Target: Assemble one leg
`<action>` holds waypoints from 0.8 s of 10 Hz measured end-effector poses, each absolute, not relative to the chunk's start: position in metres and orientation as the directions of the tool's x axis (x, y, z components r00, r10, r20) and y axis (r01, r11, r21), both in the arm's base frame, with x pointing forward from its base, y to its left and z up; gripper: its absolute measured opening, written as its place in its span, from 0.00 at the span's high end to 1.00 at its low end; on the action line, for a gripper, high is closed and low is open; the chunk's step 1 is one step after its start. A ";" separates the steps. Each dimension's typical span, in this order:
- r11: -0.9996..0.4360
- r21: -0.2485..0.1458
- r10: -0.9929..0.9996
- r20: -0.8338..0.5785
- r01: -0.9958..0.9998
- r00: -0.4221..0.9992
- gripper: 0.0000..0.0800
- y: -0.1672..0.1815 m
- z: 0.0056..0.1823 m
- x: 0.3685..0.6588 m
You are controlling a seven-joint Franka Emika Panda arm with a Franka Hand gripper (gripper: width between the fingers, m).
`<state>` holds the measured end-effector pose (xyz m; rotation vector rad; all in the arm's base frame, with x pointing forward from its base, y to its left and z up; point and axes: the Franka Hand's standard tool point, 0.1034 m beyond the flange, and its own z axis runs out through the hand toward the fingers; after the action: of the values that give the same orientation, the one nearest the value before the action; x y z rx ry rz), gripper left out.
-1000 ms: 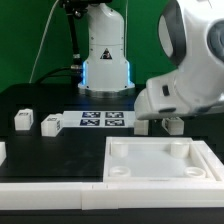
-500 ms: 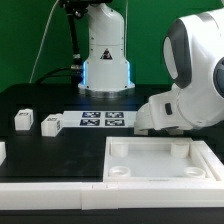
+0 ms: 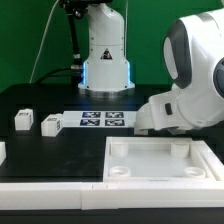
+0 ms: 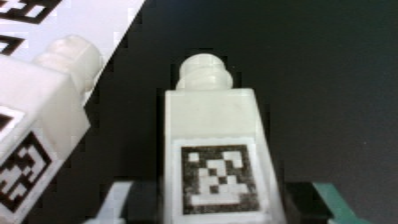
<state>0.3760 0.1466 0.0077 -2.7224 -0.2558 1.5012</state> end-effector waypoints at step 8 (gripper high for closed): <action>-0.987 -0.081 0.143 -0.846 0.140 0.513 0.63 0.140 0.070 0.398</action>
Offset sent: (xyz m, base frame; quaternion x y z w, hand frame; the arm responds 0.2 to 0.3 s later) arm 0.0083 -0.0026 0.0285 0.0048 -0.0157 0.0142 0.9998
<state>0.3983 0.1396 0.0695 -2.7301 -0.2548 1.5276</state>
